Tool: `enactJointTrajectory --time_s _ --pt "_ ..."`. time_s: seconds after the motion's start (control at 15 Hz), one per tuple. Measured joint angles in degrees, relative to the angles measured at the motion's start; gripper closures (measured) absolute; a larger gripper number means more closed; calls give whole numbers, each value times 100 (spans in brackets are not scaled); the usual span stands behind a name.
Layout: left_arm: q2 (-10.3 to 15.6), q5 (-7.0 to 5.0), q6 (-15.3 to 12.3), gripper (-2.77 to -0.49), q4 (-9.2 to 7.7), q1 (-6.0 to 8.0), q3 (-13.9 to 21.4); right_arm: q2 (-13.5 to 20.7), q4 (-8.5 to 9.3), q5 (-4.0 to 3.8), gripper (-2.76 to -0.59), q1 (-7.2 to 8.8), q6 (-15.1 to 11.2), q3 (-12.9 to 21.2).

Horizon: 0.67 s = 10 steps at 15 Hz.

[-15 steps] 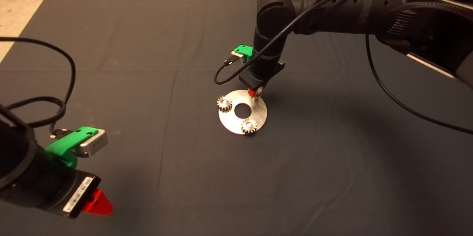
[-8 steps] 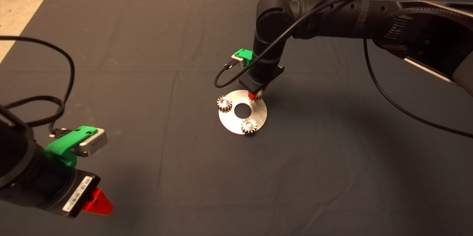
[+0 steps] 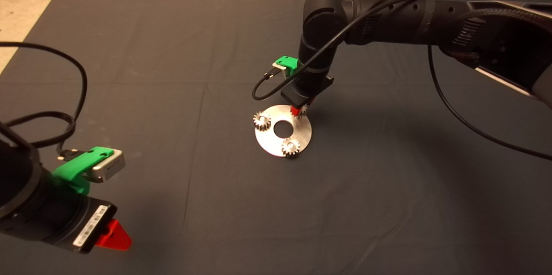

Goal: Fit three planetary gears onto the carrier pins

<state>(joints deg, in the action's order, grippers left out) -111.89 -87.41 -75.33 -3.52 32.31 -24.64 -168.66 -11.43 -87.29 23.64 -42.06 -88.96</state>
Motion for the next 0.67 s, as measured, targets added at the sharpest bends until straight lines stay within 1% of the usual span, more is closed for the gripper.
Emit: enactJointTrajectory --time_s 0.07,0.13,0.33,0.67 --pt "0 -2 0 -217 0 0 0 20 -4 30 -98 -36 0 -1" --pt "0 0 0 -217 0 2 0 24 -20 41 -98 -74 0 -2" --pt "0 0 0 -217 0 2 0 24 -24 28 -98 -88 0 -2" --pt "0 0 -1 -217 0 2 0 22 -24 28 -98 -90 0 -2"
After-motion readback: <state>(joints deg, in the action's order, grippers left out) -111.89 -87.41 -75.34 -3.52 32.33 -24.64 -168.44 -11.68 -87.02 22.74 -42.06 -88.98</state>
